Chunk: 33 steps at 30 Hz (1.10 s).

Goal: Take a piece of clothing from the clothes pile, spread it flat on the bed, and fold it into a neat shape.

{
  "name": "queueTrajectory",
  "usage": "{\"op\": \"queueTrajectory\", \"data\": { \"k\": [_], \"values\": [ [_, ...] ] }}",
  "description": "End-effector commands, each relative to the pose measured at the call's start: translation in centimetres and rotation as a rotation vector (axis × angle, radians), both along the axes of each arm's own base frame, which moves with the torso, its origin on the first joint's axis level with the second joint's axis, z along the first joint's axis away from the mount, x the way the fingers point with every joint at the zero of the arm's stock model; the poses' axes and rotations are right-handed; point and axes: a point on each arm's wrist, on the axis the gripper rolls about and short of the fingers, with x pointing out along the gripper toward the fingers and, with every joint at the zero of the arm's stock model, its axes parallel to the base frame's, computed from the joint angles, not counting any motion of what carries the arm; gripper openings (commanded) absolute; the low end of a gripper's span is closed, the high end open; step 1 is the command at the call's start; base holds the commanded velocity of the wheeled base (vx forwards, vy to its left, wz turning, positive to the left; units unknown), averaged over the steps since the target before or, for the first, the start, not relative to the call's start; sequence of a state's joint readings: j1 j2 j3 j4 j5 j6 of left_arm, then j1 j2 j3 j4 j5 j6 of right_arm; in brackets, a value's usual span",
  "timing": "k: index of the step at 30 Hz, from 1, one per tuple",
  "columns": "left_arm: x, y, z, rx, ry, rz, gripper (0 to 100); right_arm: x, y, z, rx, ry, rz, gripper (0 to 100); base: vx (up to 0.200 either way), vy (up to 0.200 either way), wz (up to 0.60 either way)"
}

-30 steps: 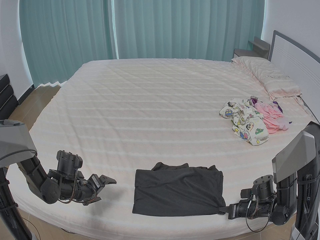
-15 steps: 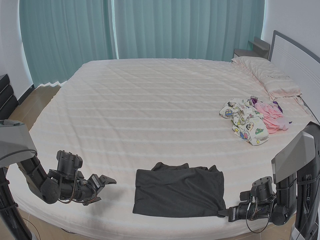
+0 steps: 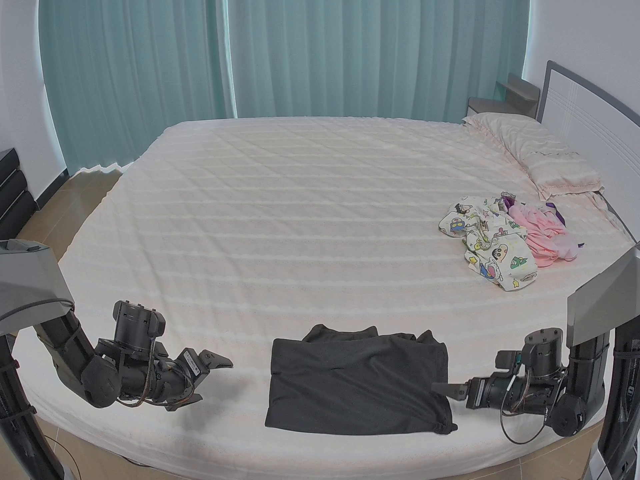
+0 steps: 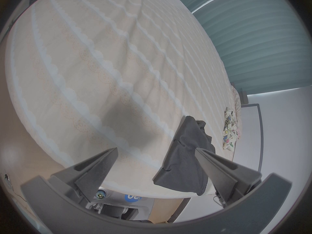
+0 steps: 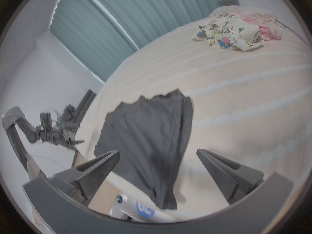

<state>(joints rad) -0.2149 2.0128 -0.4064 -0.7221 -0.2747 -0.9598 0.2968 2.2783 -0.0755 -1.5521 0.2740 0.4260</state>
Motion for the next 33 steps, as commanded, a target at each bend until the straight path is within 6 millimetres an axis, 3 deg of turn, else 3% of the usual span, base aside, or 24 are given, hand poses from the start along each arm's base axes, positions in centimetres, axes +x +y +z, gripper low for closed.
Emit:
{"op": "queueTrajectory", "data": {
  "k": [1, 7, 12, 27, 28, 33],
  "values": [
    [0.0, 0.0, 0.0, 0.0, 0.001, 0.001, 100, 4.2, 1.6, 0.0, 0.14, -0.077, -0.072, 100, 0.0, 0.0, 0.0],
    [0.0, 0.0, -0.1, 0.001, 0.002, 0.002, 100, 7.4, 3.0, -3.2, 0.128, -0.077, -0.113, 100, 0.0, 0.0, 0.0],
    [0.0, 0.0, 0.0, 0.001, 0.001, 0.002, 100, 9.2, 3.6, -3.1, 0.137, -0.09, -0.122, 100, 0.0, 0.0, 0.0],
    [-0.1, -0.1, -0.1, 0.001, 0.002, -0.005, 100, 12.0, 4.2, -3.5, 0.133, -0.103, -0.142, 100, 0.0, 0.0, 0.0],
    [-0.1, -0.1, -0.1, 0.001, 0.002, -0.005, 100, 12.2, 4.3, -3.5, 0.13, -0.106, -0.147, 0, 0.0, 0.0, 0.0],
    [-0.1, -0.1, -0.1, 0.001, 0.002, -0.005, 100, 12.3, 4.1, -3.7, 0.121, -0.09, -0.158, 0, 0.0, 0.0, 0.0]
  ]
}}
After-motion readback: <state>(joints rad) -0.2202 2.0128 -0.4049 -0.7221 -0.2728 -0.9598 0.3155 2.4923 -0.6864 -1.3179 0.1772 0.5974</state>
